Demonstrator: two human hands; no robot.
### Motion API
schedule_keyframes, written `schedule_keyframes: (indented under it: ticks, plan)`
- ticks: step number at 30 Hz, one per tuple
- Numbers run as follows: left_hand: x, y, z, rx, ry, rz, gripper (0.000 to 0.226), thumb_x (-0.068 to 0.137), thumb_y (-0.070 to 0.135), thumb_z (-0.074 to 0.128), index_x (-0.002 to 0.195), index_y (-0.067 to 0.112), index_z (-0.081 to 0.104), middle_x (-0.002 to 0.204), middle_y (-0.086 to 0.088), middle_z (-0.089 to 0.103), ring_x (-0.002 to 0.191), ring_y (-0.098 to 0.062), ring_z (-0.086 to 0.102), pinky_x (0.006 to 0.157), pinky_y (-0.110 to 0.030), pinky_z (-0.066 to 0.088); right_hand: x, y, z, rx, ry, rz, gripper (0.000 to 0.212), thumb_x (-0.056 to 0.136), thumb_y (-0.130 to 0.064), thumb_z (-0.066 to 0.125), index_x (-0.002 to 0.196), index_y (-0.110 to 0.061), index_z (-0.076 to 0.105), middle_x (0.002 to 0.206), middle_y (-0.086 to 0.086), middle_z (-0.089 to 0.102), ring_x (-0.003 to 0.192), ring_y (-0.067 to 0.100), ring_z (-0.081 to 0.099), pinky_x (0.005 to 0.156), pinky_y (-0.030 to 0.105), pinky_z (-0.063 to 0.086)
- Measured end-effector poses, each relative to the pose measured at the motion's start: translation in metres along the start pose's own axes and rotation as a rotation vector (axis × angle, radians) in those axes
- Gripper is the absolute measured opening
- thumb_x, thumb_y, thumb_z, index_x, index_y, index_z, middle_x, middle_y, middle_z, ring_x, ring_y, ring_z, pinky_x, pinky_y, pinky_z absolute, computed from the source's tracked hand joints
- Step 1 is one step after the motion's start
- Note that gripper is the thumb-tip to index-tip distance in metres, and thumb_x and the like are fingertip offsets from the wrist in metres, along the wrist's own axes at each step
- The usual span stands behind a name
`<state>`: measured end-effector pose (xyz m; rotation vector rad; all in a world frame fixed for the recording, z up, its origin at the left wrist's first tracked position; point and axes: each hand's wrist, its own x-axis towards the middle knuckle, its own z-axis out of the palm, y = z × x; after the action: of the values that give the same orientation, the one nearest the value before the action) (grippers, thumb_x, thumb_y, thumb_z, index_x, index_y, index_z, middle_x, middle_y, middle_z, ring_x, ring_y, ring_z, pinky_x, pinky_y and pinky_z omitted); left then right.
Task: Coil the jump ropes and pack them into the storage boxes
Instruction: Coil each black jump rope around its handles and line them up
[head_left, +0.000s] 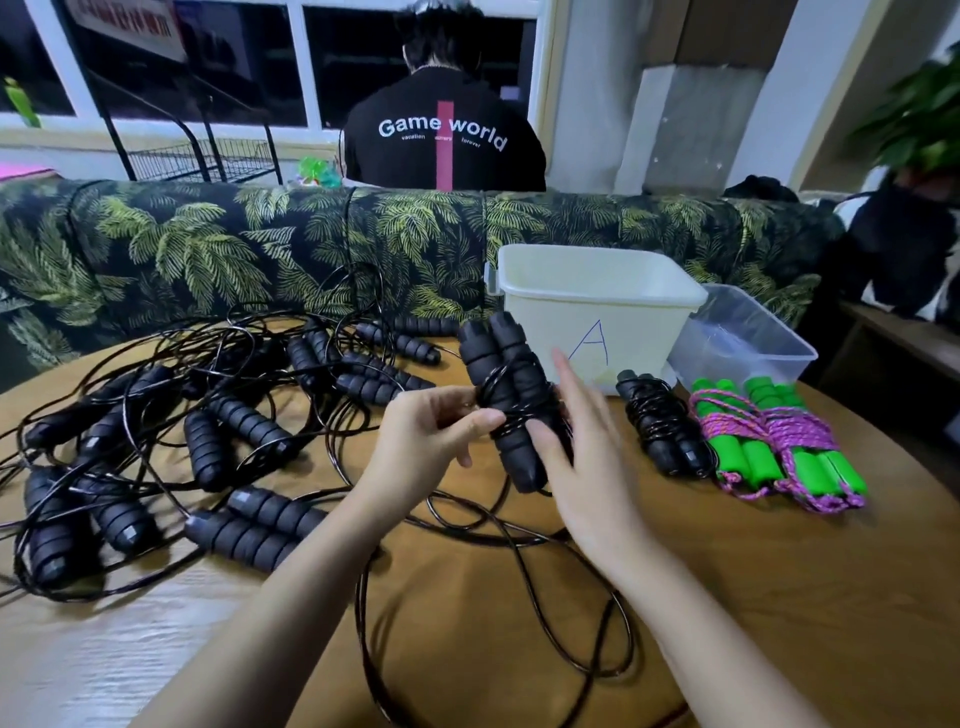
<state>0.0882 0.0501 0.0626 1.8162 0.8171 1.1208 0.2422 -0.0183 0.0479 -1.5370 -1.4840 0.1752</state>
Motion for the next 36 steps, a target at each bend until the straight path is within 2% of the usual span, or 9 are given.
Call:
schedule_keyframes:
  ticks: [2,5,7,11,15,19,25,28,36]
  plan:
    - [0.007,-0.004,0.001,-0.005,0.057,-0.016,0.011,0.078,0.026,0.077,0.082,0.032,0.069,0.058,0.013,0.068,0.043,-0.007,0.049,0.051,-0.017,0.043,0.002,0.000,0.001,-0.163,-0.134,-0.104,0.072,0.099,-0.031,0.050,0.154,-0.047,0.005,0.151,-0.007,0.034,0.135,0.015,0.037,0.104,0.026,0.037]
    - [0.016,-0.009,0.005,-0.016,0.097,-0.026,0.017,0.063,0.043,0.077,0.071,0.032,0.067,0.059,0.006,0.069,0.040,-0.008,0.049,0.047,-0.021,0.041,0.003,0.001,0.006,-0.430,-0.285,-0.058,0.097,0.092,-0.051,0.054,0.143,-0.052,-0.029,0.161,0.005,0.014,0.144,0.022,0.016,0.121,0.041,0.017]
    - [0.020,-0.017,0.009,0.024,0.102,-0.004,0.027,0.061,0.047,0.077,0.068,0.024,0.064,0.056,0.005,0.066,0.038,-0.007,0.048,0.045,-0.021,0.040,0.008,0.007,0.015,-0.583,-0.157,-0.117,0.108,0.085,-0.055,0.063,0.149,-0.045,-0.023,0.153,0.018,0.032,0.136,0.028,0.040,0.119,0.046,0.024]
    - [0.027,-0.035,0.012,-0.011,-0.056,0.024,0.017,0.072,0.036,0.075,0.085,0.027,0.068,0.069,0.011,0.073,0.043,-0.008,0.052,0.051,-0.017,0.045,0.019,0.023,0.025,-0.703,0.010,-0.157,0.106,0.071,-0.044,0.082,0.156,-0.032,0.020,0.118,0.019,0.061,0.083,0.029,0.070,0.072,0.037,0.058]
    - [0.026,-0.053,0.008,-0.071,-0.246,0.037,0.036,0.084,0.027,0.064,0.116,0.041,0.057,0.095,0.023,0.073,0.062,0.002,0.055,0.061,-0.017,0.049,0.019,0.034,0.021,-0.667,-0.096,-0.089,0.103,0.079,-0.048,0.074,0.157,-0.036,0.008,0.120,0.009,0.059,0.062,0.018,0.063,0.047,0.021,0.036]
    - [0.026,-0.069,0.008,0.042,-0.248,0.131,0.035,0.095,0.030,0.060,0.128,0.039,0.055,0.105,0.015,0.070,0.071,0.003,0.055,0.066,-0.015,0.046,0.014,0.039,0.022,-0.336,-0.248,0.042,0.089,0.095,-0.052,0.049,0.140,-0.060,-0.028,0.131,-0.012,0.043,0.078,0.010,0.059,0.061,0.020,0.042]
    - [0.021,-0.083,0.013,-0.218,-0.081,-0.135,0.073,0.077,0.049,0.074,0.139,0.027,0.042,0.113,0.015,0.070,0.107,-0.010,0.066,0.085,-0.030,0.055,0.004,0.045,0.030,0.182,-0.256,0.090,0.082,0.094,-0.032,0.064,0.147,-0.062,0.009,0.127,-0.024,0.059,0.108,-0.002,0.060,0.088,0.019,0.048]
    - [0.019,-0.074,0.016,-0.335,-0.141,-0.176,0.054,0.092,0.032,0.062,0.139,0.027,0.039,0.113,0.017,0.072,0.114,-0.006,0.064,0.096,-0.025,0.051,0.002,0.043,0.032,0.418,-0.313,0.144,0.077,0.095,-0.029,0.062,0.150,-0.055,0.015,0.131,-0.032,0.055,0.121,-0.006,0.053,0.097,0.018,0.041]
    - [0.017,-0.070,0.015,-0.316,0.047,-0.150,0.037,0.086,0.022,0.064,0.123,0.018,0.059,0.100,-0.008,0.073,0.092,-0.011,0.067,0.078,-0.024,0.054,0.002,0.038,0.042,0.120,-0.251,0.055,0.076,0.096,-0.037,0.060,0.150,-0.046,0.007,0.140,-0.018,0.027,0.124,-0.016,0.033,0.096,-0.001,0.026]
